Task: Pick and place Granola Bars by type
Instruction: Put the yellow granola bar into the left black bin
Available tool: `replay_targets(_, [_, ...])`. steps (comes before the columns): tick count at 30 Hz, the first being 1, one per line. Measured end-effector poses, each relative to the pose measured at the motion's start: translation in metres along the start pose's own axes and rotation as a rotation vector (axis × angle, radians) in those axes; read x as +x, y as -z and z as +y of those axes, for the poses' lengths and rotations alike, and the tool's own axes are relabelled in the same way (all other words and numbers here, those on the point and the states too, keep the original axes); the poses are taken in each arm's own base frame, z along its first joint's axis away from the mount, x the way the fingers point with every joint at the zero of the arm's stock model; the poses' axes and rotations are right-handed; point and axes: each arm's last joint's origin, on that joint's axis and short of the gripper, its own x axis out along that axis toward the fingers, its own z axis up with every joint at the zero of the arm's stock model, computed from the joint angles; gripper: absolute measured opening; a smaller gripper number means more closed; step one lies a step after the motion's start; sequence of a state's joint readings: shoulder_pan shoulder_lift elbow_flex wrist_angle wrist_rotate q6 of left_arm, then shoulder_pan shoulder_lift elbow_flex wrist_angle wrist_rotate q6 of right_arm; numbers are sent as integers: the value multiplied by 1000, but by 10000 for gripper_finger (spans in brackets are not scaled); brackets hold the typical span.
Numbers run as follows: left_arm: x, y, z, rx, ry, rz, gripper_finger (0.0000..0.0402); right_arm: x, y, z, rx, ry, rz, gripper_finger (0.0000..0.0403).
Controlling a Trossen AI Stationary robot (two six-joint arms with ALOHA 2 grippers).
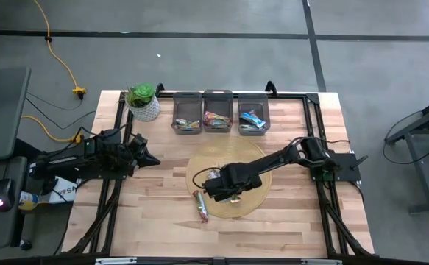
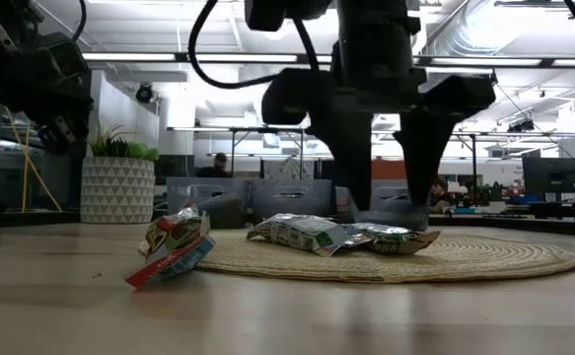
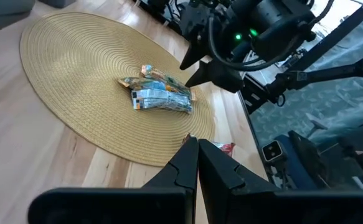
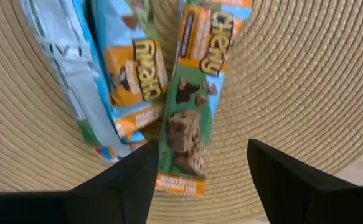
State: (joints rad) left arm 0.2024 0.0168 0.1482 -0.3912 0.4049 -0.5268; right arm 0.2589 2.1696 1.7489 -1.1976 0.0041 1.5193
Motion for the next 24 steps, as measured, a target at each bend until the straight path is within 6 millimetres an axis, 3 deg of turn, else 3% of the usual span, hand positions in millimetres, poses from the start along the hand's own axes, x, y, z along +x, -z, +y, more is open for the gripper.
replay_targets(24, [0, 0, 0, 2, -3, -2, 10, -1, -9, 1, -18, -8, -77, 228])
